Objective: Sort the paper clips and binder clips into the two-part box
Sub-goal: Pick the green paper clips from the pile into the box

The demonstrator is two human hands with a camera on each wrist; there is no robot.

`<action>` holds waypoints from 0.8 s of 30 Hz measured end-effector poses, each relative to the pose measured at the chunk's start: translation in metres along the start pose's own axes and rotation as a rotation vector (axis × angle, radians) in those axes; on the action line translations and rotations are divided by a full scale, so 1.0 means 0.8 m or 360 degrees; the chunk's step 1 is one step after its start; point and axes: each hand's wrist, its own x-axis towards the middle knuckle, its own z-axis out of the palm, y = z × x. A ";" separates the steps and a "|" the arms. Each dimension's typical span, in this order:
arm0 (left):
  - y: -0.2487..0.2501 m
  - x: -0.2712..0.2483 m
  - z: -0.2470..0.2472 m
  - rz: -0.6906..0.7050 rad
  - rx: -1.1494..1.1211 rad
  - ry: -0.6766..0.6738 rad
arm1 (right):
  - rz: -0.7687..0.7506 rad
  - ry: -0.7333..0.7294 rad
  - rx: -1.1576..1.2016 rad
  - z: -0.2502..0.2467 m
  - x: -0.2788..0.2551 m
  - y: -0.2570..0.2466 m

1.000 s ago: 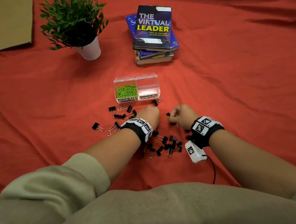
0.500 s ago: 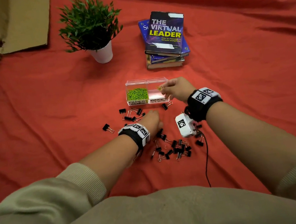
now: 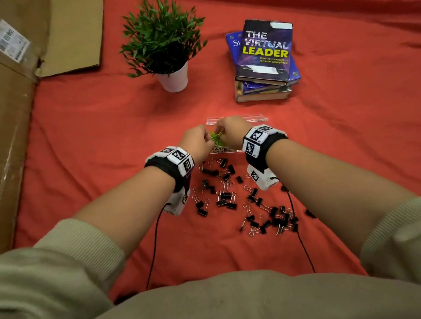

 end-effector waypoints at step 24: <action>-0.032 -0.075 0.069 0.0624 0.0774 -0.0623 | -0.0055 -0.0221 -0.0210 0.113 -0.170 0.061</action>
